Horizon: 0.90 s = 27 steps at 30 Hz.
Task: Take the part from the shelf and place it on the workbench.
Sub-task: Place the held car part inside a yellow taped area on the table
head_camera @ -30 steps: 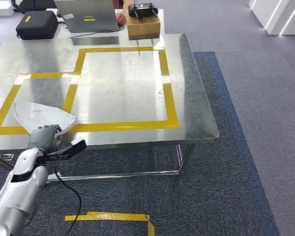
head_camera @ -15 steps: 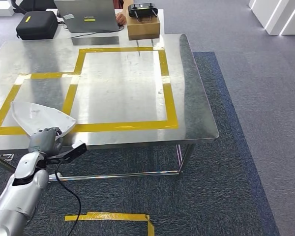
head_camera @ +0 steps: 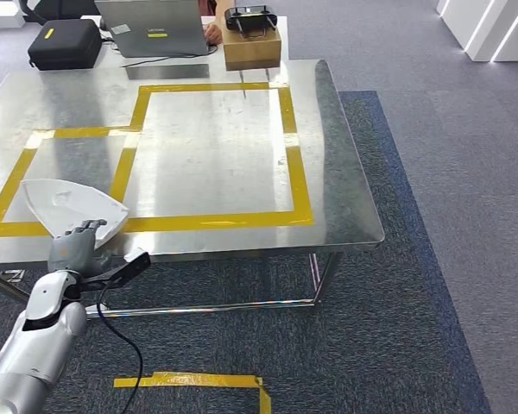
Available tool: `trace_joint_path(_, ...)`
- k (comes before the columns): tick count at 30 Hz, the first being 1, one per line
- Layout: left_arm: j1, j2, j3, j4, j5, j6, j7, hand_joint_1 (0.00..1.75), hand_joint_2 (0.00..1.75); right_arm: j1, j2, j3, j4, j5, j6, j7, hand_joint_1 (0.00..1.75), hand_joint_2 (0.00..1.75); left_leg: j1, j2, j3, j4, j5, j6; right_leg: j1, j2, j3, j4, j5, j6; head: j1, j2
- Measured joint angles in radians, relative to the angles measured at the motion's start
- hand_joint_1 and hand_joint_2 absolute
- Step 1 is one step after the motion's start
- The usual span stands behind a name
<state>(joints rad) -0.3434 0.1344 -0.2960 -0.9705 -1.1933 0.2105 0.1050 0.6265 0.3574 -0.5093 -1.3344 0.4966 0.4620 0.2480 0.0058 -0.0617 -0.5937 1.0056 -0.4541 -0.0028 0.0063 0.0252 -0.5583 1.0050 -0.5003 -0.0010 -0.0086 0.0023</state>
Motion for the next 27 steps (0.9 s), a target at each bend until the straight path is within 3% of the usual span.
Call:
trace_joint_path(2, 0.002, -0.001, 0.004, 0.000, 0.003, 0.000, -0.001, 0.00, 0.00, 0.003, 0.000, 0.003, -0.002, 0.000, 0.000, 0.002, 0.00, 0.00, 0.000, 0.000, 0.000, 0.000, 0.000, 0.000, 0.000, 0.000, 0.000, 0.000, 0.000, 0.000, 0.000, 0.000)
trace_joint_path(13, 0.003, -0.007, 0.013, -0.006, 0.011, 0.010, -0.001, 0.00, 0.00, 0.003, 0.000, 0.011, -0.005, 0.000, 0.000, 0.003, 0.00, 0.00, 0.000, 0.000, 0.000, 0.000, 0.000, 0.000, 0.000, 0.000, 0.000, 0.000, 0.000, 0.000, 0.000, 0.000)
trace_joint_path(27, -0.008, -0.005, 0.031, -0.060, 0.052, 0.106, -0.034, 0.00, 0.00, 0.001, 0.000, 0.015, -0.004, 0.015, -0.002, -0.022, 0.00, 0.00, 0.000, 0.000, 0.000, 0.000, 0.000, 0.000, 0.000, 0.000, 0.000, 0.000, 0.000, 0.000, 0.000, 0.000)
